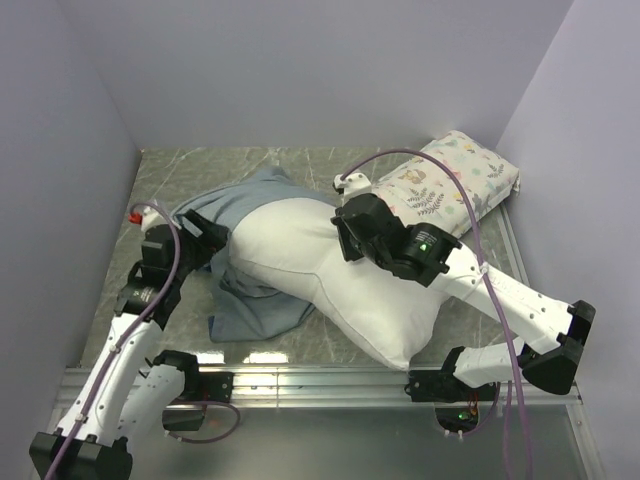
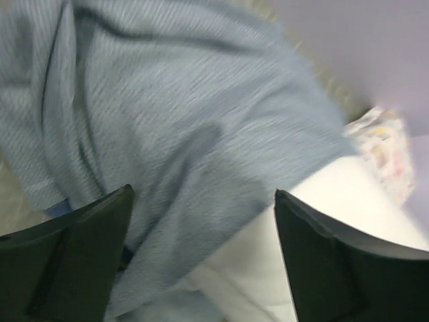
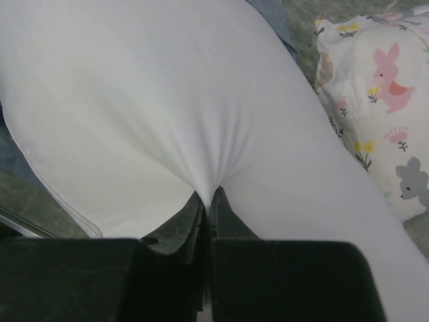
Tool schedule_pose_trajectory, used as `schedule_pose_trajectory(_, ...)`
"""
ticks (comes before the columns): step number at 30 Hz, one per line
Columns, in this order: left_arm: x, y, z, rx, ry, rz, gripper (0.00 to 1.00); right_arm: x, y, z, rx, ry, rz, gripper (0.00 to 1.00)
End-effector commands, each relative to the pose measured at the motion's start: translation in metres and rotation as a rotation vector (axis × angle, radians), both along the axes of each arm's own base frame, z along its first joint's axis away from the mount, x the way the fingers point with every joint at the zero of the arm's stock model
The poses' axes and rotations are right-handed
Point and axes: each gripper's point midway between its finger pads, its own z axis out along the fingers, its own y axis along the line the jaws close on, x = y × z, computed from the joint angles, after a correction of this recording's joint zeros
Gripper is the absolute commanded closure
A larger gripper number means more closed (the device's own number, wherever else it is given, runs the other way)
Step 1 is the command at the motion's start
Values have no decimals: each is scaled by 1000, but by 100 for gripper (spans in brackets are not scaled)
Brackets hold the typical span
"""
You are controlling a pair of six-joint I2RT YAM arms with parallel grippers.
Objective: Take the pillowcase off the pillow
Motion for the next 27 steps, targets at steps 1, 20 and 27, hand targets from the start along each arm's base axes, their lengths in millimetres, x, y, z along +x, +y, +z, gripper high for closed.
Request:
schedule_pose_trajectory(1,-16,6,-39,20,99,50,12,13,2,49,136,-119,-42,100)
schedule_pose_trajectory(20,-53,-32,-59,-15,232,-143,33,21,-8,76,143,-159,-66,100)
schedule_pose_trajectory(27,-58,-29,-55,13,293,-89,34,25,-22,86,147,-175,-87,100)
